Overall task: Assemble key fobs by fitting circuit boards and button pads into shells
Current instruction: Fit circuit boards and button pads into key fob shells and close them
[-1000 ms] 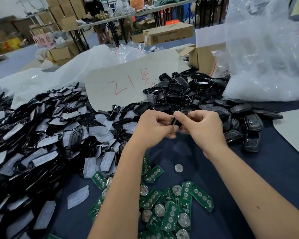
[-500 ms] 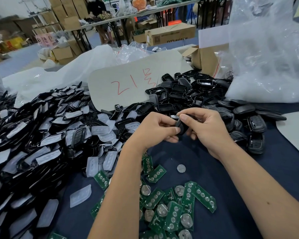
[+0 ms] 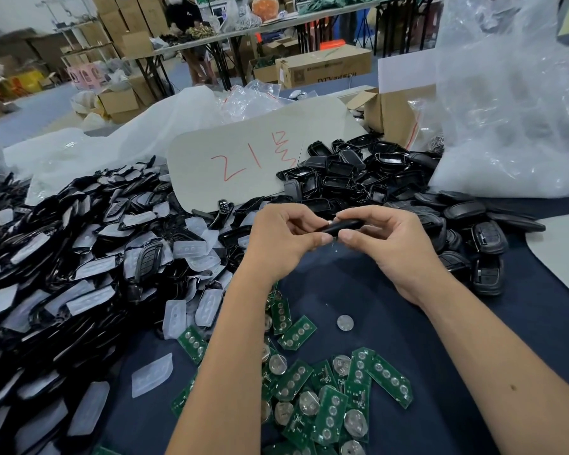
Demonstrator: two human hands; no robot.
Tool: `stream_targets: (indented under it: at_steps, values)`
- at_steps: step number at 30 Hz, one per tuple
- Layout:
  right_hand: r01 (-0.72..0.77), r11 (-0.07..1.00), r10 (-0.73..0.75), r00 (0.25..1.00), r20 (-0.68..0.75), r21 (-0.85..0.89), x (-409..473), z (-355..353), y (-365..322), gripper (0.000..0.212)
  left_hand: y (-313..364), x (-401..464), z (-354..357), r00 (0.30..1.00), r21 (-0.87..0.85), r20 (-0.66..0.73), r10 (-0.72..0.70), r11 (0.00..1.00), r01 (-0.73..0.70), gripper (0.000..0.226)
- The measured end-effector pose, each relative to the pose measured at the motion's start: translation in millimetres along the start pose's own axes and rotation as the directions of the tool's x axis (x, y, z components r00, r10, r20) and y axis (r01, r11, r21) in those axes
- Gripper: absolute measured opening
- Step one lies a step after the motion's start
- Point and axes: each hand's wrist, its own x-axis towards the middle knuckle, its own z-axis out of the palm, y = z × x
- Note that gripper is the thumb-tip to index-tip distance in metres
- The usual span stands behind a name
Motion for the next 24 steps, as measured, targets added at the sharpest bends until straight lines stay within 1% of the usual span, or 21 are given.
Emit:
stream_targets:
  at_steps: [3, 5, 8, 10, 12, 15, 16, 18, 20, 22, 23, 24]
  values:
    - [0.03, 0.998, -0.031, 0.999, -0.024, -0.062, 0, -1, -1, 0.027, 1, 0, 2, 1.0, 0.021, 0.012, 0.027, 0.999, -0.027, 0.024]
    - [0.035, 0.995, -0.037, 0.999, -0.024, -0.091, 0, -1, -2, 0.027, 0, 0, 2, 0.999, 0.069, 0.006, 0.047, 0.997, -0.047, 0.025]
    - [0.094, 0.965, -0.099, 0.995, -0.011, -0.245, -1, 2, -3, 0.025, -1, -1, 4, 0.994, 0.181, -0.002, 0.105, 0.978, -0.103, 0.027]
    - [0.142, 0.93, -0.15, 0.989, 0.002, -0.338, -2, 7, -4, 0.026, 0, -2, 10, 0.988, 0.208, 0.01, 0.154, 0.966, -0.153, 0.034]
    - [0.156, 0.917, -0.17, 0.985, -0.005, -0.366, -3, 9, -6, 0.027, 1, -2, 14, 0.982, 0.223, 0.009, 0.187, 0.957, -0.184, 0.044]
    - [0.153, 0.903, -0.179, 0.983, -0.03, -0.402, -3, 8, -5, 0.03, 0, -1, 15, 0.984, 0.223, -0.007, 0.178, 0.96, -0.171, 0.051]
    - [0.137, 0.91, -0.168, 0.985, -0.046, -0.392, -2, 8, -3, 0.033, 0, -1, 15, 0.988, 0.195, -0.016, 0.153, 0.97, -0.147, 0.05]
    - [0.093, 0.957, -0.124, 0.988, -0.095, -0.276, -1, 8, -1, 0.038, 0, -1, 15, 0.996, 0.099, -0.034, 0.081, 0.992, -0.077, 0.045]
    - [0.064, 0.986, -0.085, 0.987, -0.138, -0.151, 1, 9, 0, 0.029, 1, 0, 14, 0.999, -0.011, -0.039, 0.004, 1.0, -0.004, 0.036]
    - [0.054, 0.991, -0.072, 0.986, -0.151, -0.121, 2, 9, 2, 0.013, 3, 0, 14, 0.997, -0.174, -0.015, -0.072, 0.982, 0.068, 0.029]
    - [0.05, 0.992, -0.068, 0.987, -0.145, -0.12, 2, 9, 2, 0.009, 4, -1, 13, 0.995, -0.269, 0.008, -0.104, 0.958, 0.103, 0.029]
    - [0.045, 0.992, -0.061, 0.988, -0.139, -0.116, 1, 10, 3, 0.011, 5, -1, 13, 0.991, -0.348, 0.037, -0.129, 0.928, 0.134, 0.03]
